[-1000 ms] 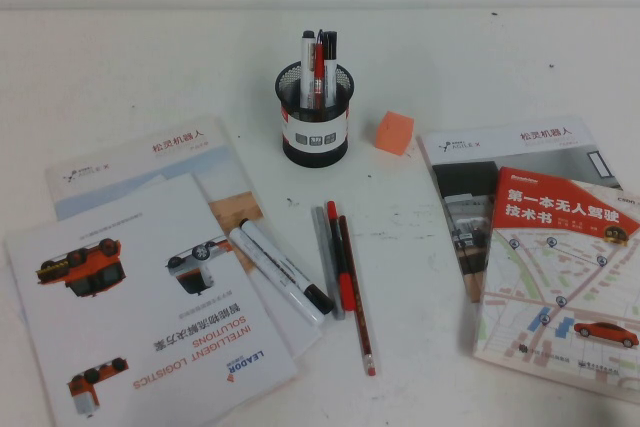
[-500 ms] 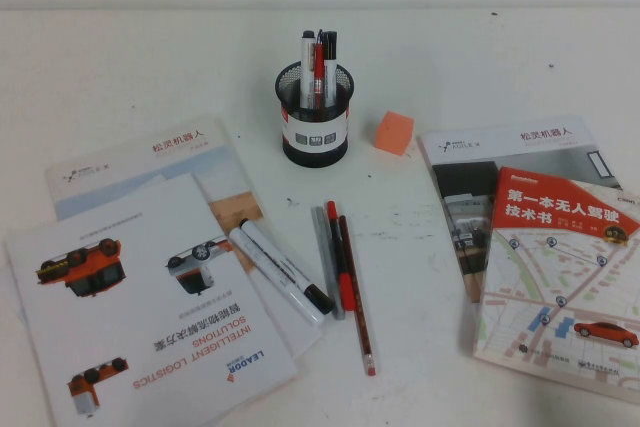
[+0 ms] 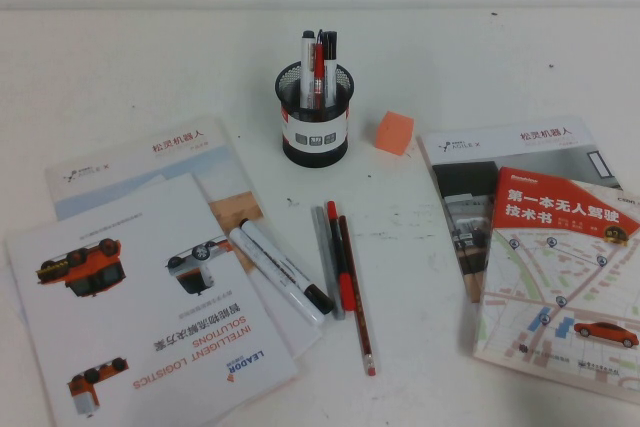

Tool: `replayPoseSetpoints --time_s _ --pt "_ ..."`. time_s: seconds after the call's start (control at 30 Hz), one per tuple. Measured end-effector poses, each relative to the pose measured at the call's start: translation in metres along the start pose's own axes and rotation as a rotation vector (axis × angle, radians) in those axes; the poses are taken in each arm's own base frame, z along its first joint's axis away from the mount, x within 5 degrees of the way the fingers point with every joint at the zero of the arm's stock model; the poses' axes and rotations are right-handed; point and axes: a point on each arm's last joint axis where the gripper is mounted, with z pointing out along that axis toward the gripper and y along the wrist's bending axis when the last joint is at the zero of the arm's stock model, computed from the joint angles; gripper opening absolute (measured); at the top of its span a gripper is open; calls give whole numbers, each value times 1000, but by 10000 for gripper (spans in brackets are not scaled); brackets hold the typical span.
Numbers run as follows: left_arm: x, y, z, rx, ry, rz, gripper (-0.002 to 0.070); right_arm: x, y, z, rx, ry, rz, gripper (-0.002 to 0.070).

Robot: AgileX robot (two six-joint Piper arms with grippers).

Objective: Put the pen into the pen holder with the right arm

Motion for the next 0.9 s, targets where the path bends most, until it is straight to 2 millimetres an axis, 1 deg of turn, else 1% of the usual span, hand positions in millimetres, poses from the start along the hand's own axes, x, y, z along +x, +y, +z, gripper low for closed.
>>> replayPoseSetpoints --time_s 0.13,0.2,0.23,0.3,0.4,0.47,0.57,0.63,0.7,0.77,0.8,0.9 --pt "0 0 0 0 0 0 -3 -3 0 0 -3 -29 -15 -20" --pt "0 0 0 0 0 0 -2 -3 0 0 -1 -36 -83 -20" --pt "0 0 0 0 0 0 -2 -3 3 -1 -5 -22 -147 -20" --pt "0 0 0 0 0 0 -2 -4 16 -3 -36 17 -316 -20" --pt "0 0 0 0 0 0 -2 -11 51 -7 -69 103 -582 -20" --pt "0 0 0 0 0 0 -2 -19 73 -3 -45 188 -741 -20" --pt "0 0 0 0 0 0 -2 -33 98 14 31 350 -886 -20" --pt "0 0 0 0 0 0 -2 -41 111 27 74 459 -931 -20" --pt "0 0 0 0 0 0 -2 -48 123 42 106 571 -939 -20" --pt "0 0 0 0 0 0 -3 -52 130 62 135 686 -915 -20" --pt "0 0 0 0 0 0 -3 -53 130 72 153 739 -898 -20" --pt "0 0 0 0 0 0 -3 -51 134 97 155 890 -863 -20"
